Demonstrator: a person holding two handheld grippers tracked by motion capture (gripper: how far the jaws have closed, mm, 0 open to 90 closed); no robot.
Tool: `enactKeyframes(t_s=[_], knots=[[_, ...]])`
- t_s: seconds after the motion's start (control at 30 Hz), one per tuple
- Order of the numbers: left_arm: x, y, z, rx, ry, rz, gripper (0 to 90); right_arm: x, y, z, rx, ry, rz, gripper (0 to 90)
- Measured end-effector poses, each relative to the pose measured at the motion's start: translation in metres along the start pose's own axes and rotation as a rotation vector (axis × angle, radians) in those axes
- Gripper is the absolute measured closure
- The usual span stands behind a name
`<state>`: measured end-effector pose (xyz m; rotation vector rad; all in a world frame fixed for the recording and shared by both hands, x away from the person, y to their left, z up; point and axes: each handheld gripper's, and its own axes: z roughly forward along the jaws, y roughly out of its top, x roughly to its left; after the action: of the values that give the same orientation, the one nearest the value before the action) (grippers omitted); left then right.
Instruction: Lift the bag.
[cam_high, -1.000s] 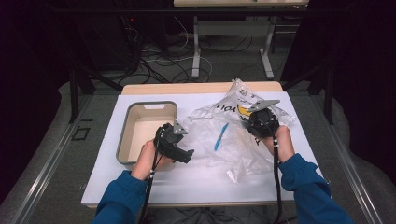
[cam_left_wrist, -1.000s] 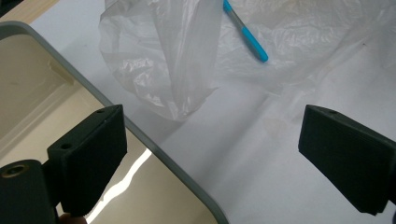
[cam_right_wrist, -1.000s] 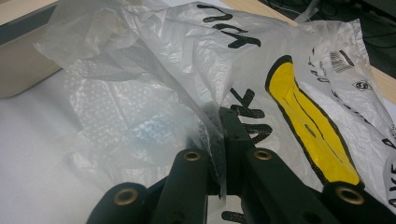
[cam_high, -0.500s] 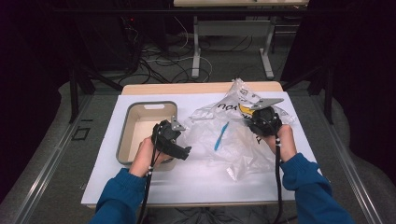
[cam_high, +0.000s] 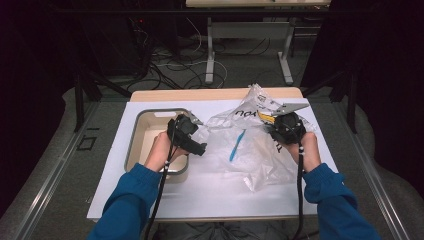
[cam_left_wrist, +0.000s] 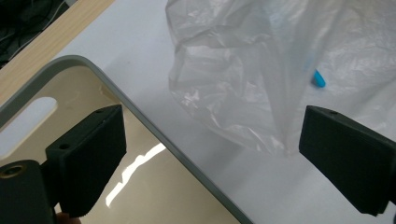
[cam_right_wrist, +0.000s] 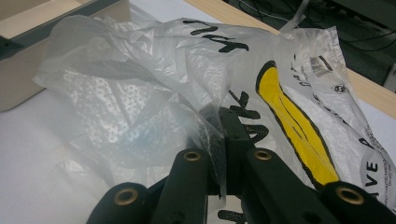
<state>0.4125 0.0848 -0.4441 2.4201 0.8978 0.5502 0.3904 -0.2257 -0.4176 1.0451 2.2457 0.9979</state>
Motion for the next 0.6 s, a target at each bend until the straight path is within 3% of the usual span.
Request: enactKeyframes(t_s=[0.03, 0.27, 0.4, 0.6], knots=[[0.004, 0.004, 0.003, 0.008, 0.025, 0.009, 10.3, 0.000, 0.000, 0.000, -0.004, 0.000, 0.004, 90.0], [0.013, 0.014, 0.023, 0.063, 0.057, 0.023, 19.2, -0.004, -0.001, -0.002, -0.006, -0.002, 0.014, 90.0], [0.013, 0.019, 0.038, 0.118, 0.042, 0.047, 27.6, -0.004, -0.001, -0.001, 0.000, 0.003, 0.010, 90.0], [0.015, 0.031, 0.055, 0.148, 0.017, 0.075, 39.2, -0.005, -0.001, -0.002, 0.003, 0.007, 0.015, 90.0]])
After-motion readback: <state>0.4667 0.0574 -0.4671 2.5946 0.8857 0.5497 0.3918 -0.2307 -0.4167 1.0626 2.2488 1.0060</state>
